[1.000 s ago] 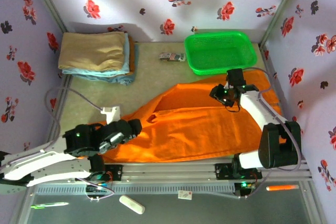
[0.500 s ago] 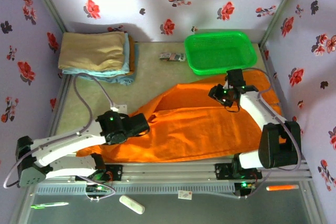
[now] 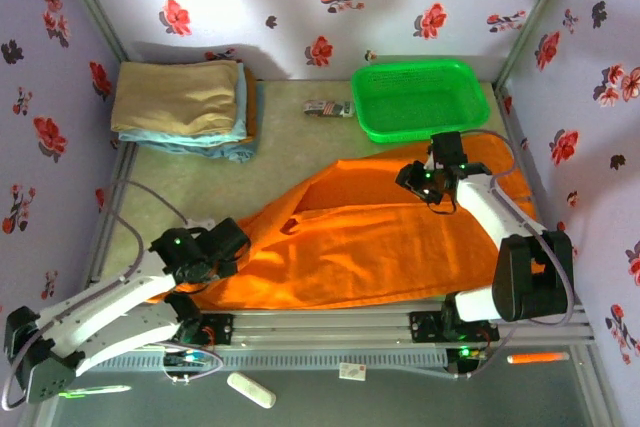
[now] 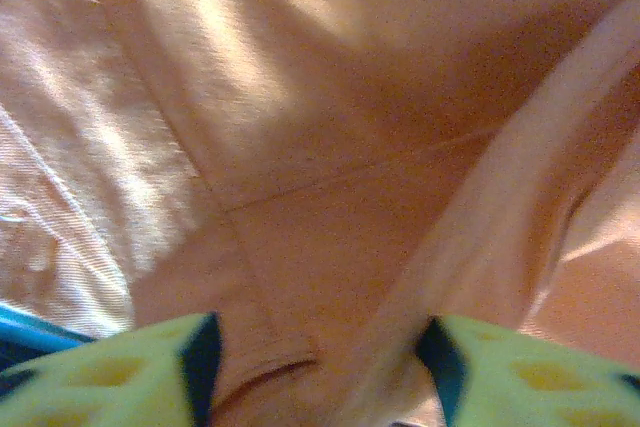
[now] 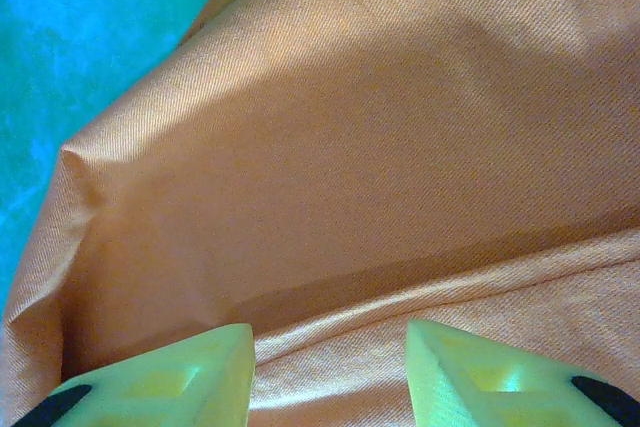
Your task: Fold and stack the trousers
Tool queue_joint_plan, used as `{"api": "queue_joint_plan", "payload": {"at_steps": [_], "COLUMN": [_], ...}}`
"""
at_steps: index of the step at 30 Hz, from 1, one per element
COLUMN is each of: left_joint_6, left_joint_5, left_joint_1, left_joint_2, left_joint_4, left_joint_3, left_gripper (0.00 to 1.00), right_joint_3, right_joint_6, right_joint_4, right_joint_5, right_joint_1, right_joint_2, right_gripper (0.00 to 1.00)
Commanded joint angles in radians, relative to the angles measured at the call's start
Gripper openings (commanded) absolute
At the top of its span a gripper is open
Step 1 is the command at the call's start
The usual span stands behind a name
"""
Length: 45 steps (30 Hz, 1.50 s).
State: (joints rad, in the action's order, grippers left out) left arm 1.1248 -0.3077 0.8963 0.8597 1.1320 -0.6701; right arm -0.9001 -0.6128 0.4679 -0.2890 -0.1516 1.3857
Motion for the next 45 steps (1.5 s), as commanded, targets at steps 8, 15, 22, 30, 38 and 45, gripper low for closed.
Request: {"api": "queue_joint_plan", "payload": {"at_steps": [8,15,22,30,38,45], "left_joint_6": [-0.094,-0.328,-0.614,-0.815,-0.744,-0.64], "left_joint_5": [-0.044,-0.284,-0.356,-0.425,-0.438,-0.401], "left_joint_1": [-0.031,-0.24,-0.428,-0.493,-0.634,-0.719], "left_joint_2": [0.041,0.138,0.223,0.186,0.2,0.501], "left_joint_4": [0.017,0.008,-0.368,-0.715,-0.923,-1.022], "left_joint_3": [-0.105,-0.336,-0.37,-0.27,-0.148,-0.214], "left_gripper": [0.0,0.0,0.0,0.0,0.0,0.0], "right_joint_3": [0.012,0.014,0.018,0.015,0.014,0.01], "right_joint_6": [-0.011,-0.015,-0.013,-0.013,-0.017,-0.013], "right_joint_4": [-0.004,-0.012,-0.017,-0.02,-0.023,-0.018], "right_joint_5": [0.008,0.002,0.0,0.001,0.002,0.007], "right_joint_1": [-0.006,-0.006,-0.006,-0.006,-0.005,-0.006], "right_joint_2": [-0.022,-0.01,0.007,0.02,0.045,0.053], "right_gripper": [0.44,0.44,0.44,0.44,0.44,0.44]}}
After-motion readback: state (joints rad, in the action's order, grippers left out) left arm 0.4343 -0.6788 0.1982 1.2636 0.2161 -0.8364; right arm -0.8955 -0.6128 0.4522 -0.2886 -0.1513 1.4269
